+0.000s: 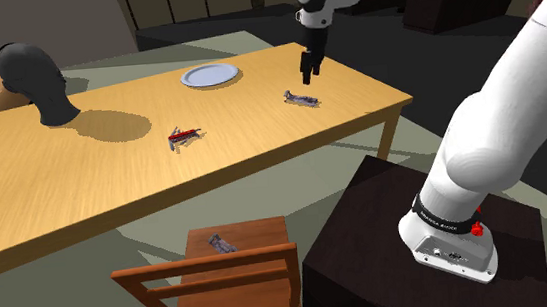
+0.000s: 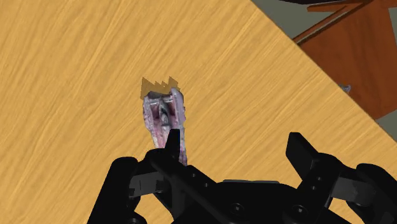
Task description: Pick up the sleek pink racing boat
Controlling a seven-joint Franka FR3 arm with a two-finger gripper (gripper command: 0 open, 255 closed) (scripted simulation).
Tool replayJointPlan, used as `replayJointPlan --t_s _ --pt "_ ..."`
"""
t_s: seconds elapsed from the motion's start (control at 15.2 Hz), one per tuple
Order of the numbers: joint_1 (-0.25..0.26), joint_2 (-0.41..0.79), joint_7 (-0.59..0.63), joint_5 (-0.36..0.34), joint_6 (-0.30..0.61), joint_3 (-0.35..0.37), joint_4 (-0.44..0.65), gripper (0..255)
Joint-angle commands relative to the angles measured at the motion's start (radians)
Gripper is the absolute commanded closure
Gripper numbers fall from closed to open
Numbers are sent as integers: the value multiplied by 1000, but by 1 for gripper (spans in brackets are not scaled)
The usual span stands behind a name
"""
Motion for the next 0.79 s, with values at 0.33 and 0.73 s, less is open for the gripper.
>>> replayJointPlan --t_s 0.33,0.73 --pt "-26 320 -231 188 44 -47 203 0" --pt "-56 433 -301 256 84 -32 248 0"
